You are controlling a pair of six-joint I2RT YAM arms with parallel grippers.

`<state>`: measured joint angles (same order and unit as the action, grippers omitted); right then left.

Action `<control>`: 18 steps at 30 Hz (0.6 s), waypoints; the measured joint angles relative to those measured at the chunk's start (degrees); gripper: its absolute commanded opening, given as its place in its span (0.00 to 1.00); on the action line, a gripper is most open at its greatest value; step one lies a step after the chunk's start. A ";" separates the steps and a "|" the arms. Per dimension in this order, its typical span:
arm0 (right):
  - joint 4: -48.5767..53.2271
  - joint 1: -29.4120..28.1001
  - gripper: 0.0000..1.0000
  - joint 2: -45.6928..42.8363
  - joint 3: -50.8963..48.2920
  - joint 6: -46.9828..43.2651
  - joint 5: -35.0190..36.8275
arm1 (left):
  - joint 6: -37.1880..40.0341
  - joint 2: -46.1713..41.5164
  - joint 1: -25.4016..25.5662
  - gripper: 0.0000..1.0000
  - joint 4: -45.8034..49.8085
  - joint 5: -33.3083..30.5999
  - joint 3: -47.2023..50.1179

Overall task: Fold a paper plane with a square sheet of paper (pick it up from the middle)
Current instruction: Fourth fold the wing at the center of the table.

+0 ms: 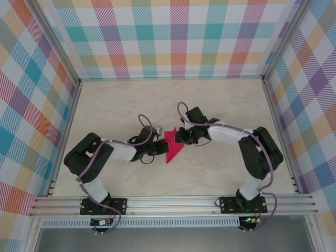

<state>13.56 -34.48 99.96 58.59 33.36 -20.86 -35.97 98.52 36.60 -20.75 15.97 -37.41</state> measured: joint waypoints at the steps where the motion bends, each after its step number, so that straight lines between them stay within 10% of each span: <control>1: -1.46 0.07 0.09 1.18 -0.24 0.11 -1.09 | 0.02 0.00 0.04 0.00 0.15 -0.02 -0.04; 18: -10.08 1.57 0.05 10.62 0.37 -0.76 -7.28 | 0.94 0.00 0.50 0.00 4.85 -1.09 -2.34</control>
<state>3.49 -32.91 110.59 58.96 32.60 -28.14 -35.03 98.52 37.10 -15.90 14.87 -39.75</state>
